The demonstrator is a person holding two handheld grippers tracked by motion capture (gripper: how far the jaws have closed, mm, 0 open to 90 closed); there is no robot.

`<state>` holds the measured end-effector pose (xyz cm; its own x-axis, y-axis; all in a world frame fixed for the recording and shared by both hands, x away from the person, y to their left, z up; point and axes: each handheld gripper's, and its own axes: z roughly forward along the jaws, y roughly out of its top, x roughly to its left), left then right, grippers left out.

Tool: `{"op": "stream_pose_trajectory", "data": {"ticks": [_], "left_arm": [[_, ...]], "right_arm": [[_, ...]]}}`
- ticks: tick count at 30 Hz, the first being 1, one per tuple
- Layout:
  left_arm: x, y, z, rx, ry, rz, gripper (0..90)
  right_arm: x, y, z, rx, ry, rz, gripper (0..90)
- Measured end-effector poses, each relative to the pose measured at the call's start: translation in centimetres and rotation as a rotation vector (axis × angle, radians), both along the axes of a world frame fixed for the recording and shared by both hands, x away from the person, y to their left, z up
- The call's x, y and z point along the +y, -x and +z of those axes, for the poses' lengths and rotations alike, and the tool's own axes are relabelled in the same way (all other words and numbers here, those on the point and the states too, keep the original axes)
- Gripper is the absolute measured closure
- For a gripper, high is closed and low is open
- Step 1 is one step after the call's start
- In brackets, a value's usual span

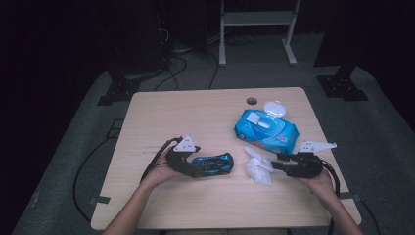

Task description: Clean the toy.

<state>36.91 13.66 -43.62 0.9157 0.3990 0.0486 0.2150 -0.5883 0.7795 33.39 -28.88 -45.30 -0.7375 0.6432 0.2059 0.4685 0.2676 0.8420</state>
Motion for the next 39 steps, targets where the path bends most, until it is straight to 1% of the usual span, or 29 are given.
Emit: {"op": "stream_pose_trajectory", "data": {"ticks": [1, 3, 5, 7, 10, 11, 12, 15, 17, 18, 22, 24, 27, 29, 32, 35, 36, 39], "left_arm": [[0.2, 0.0, 0.0, -0.001, -0.006, 0.003, 19.9], [0.5, 0.1, -0.1, -0.001, 0.004, 0.014, 19.6], [0.8, 0.3, -0.2, 0.001, 0.003, 0.021, 19.4], [1.2, 0.4, -0.2, 0.0, 0.0, 0.029, 19.0], [1.7, 0.7, -0.2, -0.003, 0.005, 0.038, 18.9], [1.9, 0.8, -0.2, -0.006, -0.003, 0.04, 18.0], [2.1, 0.9, -0.3, -0.005, 0.005, 0.046, 17.6], [2.7, 1.2, -0.4, -0.002, 0.008, 0.06, 17.6], [3.1, 1.3, -0.5, 0.0, 0.003, 0.066, 16.8], [3.3, 1.4, -0.5, -0.001, 0.009, 0.074, 16.9], [3.8, 1.9, -0.6, -0.002, 0.017, 0.084, 16.8], [4.1, 2.0, -0.6, -0.002, 0.014, 0.085, 16.8], [4.4, 2.3, -0.8, 0.014, 0.012, 0.091, 16.8], [4.6, 2.5, -0.9, 0.015, 0.007, 0.089, 16.8], [4.9, 2.9, -0.8, 0.006, -0.002, 0.094, 16.8], [5.4, 3.4, -0.9, 0.005, 0.008, 0.106, 16.8], [5.5, 3.6, -0.9, 0.004, 0.003, 0.108, 16.8], [5.9, 4.0, -1.1, 0.002, 0.006, 0.118, 16.8]], "right_arm": [[0.0, 0.1, 0.0, -0.001, 0.001, -0.002, 48.5], [-0.1, 0.1, 0.1, 0.0, -0.009, 0.001, 48.4], [-0.2, 0.2, 0.2, -0.011, -0.002, 0.002, 46.8], [-0.3, 0.3, 0.2, -0.007, -0.005, 0.002, 45.7], [-0.4, 0.4, 0.3, -0.004, 0.005, 0.004, 45.0], [-0.5, 0.5, 0.2, -0.006, 0.001, 0.003, 44.7], [-0.5, 0.6, 0.2, -0.008, 0.002, 0.0, 44.5], [-0.7, 0.9, 0.2, -0.009, 0.009, 0.002, 43.7], [-0.8, 1.1, 0.2, -0.006, 0.008, 0.0, 42.8], [-0.9, 1.1, 0.2, -0.011, 0.005, 0.0, 42.4], [-1.3, 1.5, 0.1, -0.01, 0.003, -0.015, 40.6], [-1.5, 1.6, 0.1, -0.012, 0.008, -0.018, 40.0], [-1.7, 1.8, 0.0, -0.014, 0.005, -0.025, 39.4], [-1.8, 2.0, 0.1, -0.014, -0.002, -0.033, 39.0], [-1.9, 2.2, 0.1, -0.024, -0.004, -0.039, 37.5], [-2.1, 2.5, 0.0, -0.022, -0.008, -0.045, 36.1], [-2.2, 2.6, 0.0, -0.025, -0.011, -0.049, 35.8], [-2.3, 2.8, -0.3, -0.022, -0.017, -0.059, 34.8]]}}
